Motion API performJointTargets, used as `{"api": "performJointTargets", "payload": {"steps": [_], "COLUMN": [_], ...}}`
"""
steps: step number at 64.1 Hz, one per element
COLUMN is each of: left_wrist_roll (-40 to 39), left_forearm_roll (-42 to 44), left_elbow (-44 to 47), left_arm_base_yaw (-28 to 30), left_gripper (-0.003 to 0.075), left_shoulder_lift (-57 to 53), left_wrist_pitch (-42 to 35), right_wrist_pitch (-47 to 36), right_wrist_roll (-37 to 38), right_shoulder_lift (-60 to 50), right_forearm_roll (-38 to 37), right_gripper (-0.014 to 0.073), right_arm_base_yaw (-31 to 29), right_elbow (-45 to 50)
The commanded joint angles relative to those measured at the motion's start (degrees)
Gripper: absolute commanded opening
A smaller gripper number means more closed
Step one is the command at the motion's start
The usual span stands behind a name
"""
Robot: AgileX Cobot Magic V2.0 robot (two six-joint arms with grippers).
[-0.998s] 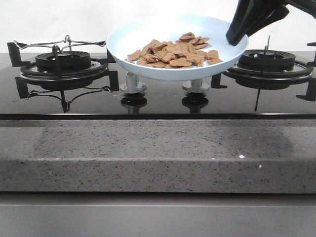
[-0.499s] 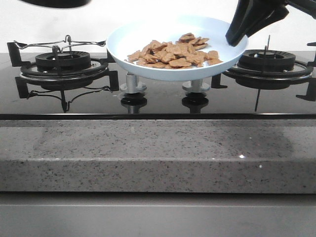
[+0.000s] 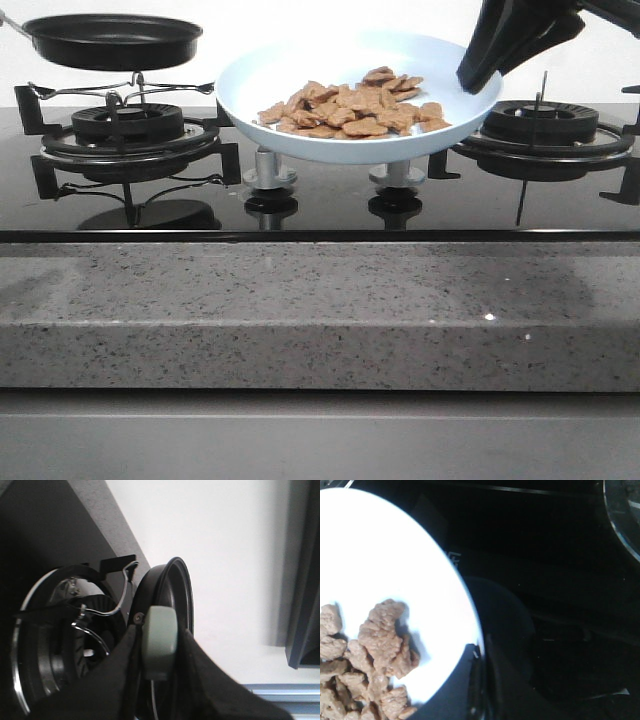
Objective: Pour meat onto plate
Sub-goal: 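Return the empty pan onto its burner with the left gripper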
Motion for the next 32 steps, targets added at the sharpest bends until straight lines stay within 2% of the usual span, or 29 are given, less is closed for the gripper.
{"api": "performJointTargets", "payload": {"steps": [1, 26, 32], "left_wrist_roll": [-1.4, -1.7, -1.7], "left_forearm_roll": [-4.2, -2.1, -1.5], "left_elbow": [-1.4, -1.4, -1.4], "left_arm_base_yaw": [0.0, -0.5, -0.5], "left_gripper": [-0.0020, -0.0015, 0.0045], "left_shoulder_lift": [-1.6, -0.8, -0.8], "left_wrist_pitch": [2.6, 2.7, 2.4], "right_wrist_pitch": [-2.1, -2.1, -2.1], "right_wrist_roll": [-0.5, -0.5, -0.5], "right_shoulder_lift": [-2.2, -2.2, -2.2], "right_forearm_roll": [1.8, 1.8, 1.8], "right_gripper": [-0.0053, -0.0053, -0.0053], "right_arm_base_yaw": [0.2, 0.2, 0.2], "right_elbow": [-1.4, -1.4, -1.4]}}
